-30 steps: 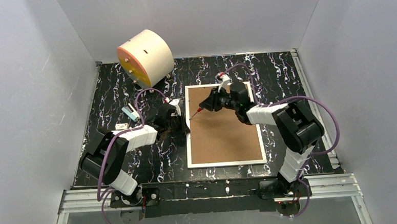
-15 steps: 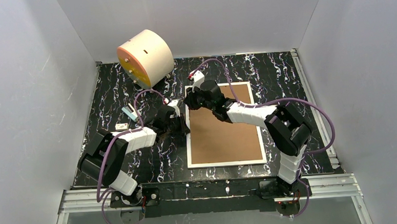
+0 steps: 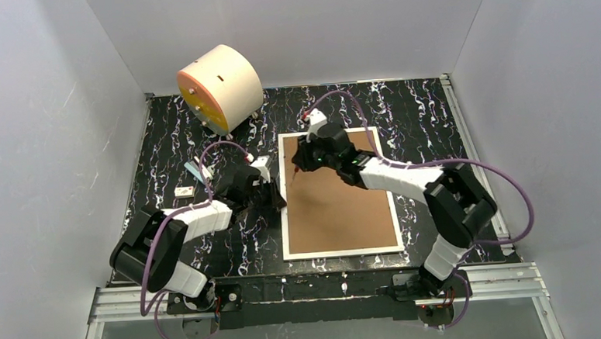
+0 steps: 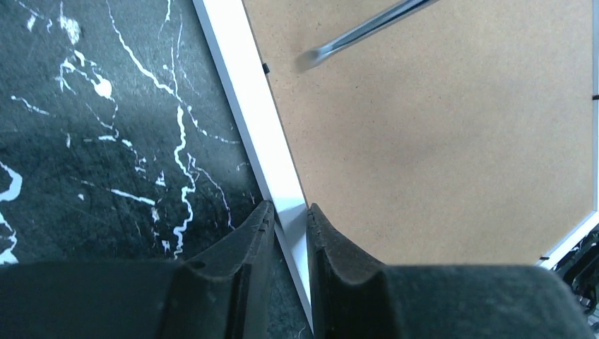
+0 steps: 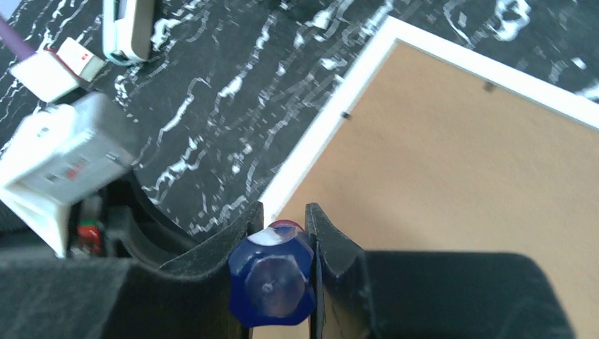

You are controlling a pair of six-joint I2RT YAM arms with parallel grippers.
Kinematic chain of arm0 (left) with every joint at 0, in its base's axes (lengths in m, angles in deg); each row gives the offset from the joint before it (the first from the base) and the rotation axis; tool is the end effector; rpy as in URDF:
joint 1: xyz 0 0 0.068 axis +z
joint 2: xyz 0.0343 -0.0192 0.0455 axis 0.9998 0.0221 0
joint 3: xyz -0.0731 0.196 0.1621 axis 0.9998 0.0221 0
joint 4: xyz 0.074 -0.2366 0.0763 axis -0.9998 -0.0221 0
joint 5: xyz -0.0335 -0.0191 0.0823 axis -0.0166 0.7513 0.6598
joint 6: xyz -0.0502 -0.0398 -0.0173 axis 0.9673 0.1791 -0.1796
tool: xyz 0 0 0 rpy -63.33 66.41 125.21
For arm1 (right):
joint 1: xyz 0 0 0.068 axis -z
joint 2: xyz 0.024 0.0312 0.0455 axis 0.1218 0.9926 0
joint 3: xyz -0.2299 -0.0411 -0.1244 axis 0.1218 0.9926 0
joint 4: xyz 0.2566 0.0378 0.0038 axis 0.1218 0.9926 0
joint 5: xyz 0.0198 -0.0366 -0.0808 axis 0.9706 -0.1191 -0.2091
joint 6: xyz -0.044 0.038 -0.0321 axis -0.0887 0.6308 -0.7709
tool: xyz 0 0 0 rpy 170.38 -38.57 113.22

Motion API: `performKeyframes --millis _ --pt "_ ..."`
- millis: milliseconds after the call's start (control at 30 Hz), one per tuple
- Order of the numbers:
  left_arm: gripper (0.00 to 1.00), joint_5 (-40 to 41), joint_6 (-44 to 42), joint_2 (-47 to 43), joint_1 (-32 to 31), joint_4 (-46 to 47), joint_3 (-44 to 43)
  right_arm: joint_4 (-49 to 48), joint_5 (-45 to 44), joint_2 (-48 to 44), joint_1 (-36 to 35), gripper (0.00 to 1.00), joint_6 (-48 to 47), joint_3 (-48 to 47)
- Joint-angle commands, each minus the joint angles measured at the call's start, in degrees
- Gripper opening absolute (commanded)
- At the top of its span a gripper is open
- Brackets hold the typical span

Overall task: Take the photo out of the frame
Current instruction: Release the photo frame item from the photo frame.

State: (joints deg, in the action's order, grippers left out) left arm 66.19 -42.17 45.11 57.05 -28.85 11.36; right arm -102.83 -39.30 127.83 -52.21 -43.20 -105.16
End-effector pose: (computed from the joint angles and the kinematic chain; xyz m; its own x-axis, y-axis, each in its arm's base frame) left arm 0.2432 -0.1609 0.1365 -0.7408 -0.0687 -0.6682 0.3357 0.8238 -0.4568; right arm 0.2885 0.2889 0.2259 -0.4420 -0.0591 -0.8951 -0.5966 0.7645 0.2442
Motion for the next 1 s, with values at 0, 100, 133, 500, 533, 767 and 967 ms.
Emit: performKeyframes --millis 0,100,133,500,533,767,967 --pt "0.00 -1.8 -2.7 -1.4 -0.8 -10.2 5.6 -1.4 5.8 -7.0 5.5 0.01 4.5 5.8" --pt "0.00 -0.9 -0.8 -4.1 -2.5 -10.4 7.8 -4.6 9.0 -9.0 8.3 0.01 6.5 9.4" --pt "0.00 -0.9 -0.2 -4.7 -3.1 -10.4 8.4 -6.0 10.2 -9.6 9.3 0.01 7.2 10.7" --pt "0.00 2.2 2.7 -8.7 -7.6 -12.0 8.8 -29.4 15.8 -11.1 15.2 0.01 10.7 23.5" --pt "0.00 2.5 2.6 -8.8 -7.6 -12.3 8.4 -31.2 16.0 -11.5 15.1 0.01 9.5 25.2" --pt "0.00 3.7 2.8 -8.3 -7.6 -12.6 6.6 -29.3 13.0 -19.6 9.6 0.01 -4.1 36.4" --pt "0.00 5.1 2.6 -7.4 -7.6 -12.6 5.9 -23.7 2.8 -26.7 1.6 0.01 -8.4 42.1"
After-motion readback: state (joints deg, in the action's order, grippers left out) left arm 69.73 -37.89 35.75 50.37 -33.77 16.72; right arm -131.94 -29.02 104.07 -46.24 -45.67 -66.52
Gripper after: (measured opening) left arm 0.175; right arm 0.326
